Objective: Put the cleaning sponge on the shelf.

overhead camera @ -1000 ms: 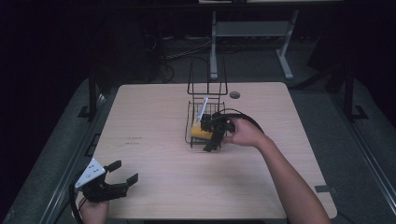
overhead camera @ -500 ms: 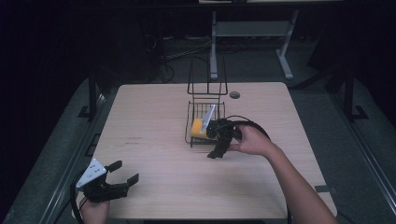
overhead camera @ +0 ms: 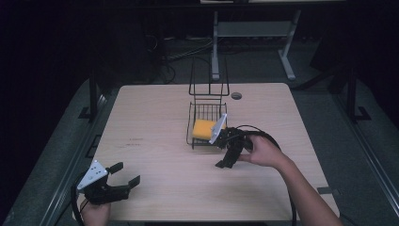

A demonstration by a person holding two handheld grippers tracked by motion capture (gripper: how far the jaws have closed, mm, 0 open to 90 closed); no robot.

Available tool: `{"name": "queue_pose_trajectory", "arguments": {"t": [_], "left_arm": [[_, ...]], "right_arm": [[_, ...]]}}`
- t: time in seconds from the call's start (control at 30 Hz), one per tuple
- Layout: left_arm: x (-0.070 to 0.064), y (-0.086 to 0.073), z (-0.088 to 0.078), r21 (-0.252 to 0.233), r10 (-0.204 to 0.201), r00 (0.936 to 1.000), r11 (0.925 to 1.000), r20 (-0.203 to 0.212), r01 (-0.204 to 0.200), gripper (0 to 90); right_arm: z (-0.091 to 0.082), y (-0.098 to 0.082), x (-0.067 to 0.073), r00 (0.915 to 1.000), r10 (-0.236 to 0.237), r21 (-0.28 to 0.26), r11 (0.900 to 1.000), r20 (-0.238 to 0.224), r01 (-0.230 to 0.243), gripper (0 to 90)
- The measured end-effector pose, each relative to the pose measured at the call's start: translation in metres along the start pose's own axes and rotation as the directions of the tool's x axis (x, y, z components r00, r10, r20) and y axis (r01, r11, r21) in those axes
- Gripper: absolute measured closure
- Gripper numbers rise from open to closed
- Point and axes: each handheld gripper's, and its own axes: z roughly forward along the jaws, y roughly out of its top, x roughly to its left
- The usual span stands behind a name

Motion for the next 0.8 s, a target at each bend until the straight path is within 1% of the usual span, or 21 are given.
{"name": "queue_pose_trajectory", "arguments": {"t": [0.17,0.2,0.43,0.67,0.8], "left_arm": [[0.0,0.0,0.0,0.001,0.0,1.0,1.0,-0.002,0.0,12.8],[0.0,0.0,0.0,0.001,0.0,1.0,1.0,-0.002,0.0,12.8],[0.0,0.0,-0.001,0.003,0.002,1.0,1.0,-0.004,-0.002,12.8],[0.0,0.0,-0.001,0.003,0.002,1.0,1.0,-0.006,-0.002,12.9],[-0.001,0.0,-0.002,0.0,0.005,1.0,1.0,-0.008,-0.005,12.8]], "right_arm": [[0.0,-0.012,0.008,1.0,0.002,-0.008,1.0,0.006,-0.002,17.5],[0.0,-0.015,0.009,0.9999,0.01,-0.004,1.0,0.005,-0.01,17.5],[-0.005,-0.03,0.017,0.9995,0.024,-0.015,1.0,0.02,-0.024,17.5],[-0.006,-0.043,0.024,0.999,0.038,-0.021,0.999,0.023,-0.038,17.5],[-0.007,-0.049,0.032,0.9985,0.034,-0.029,0.999,0.044,-0.033,17.4]]}}
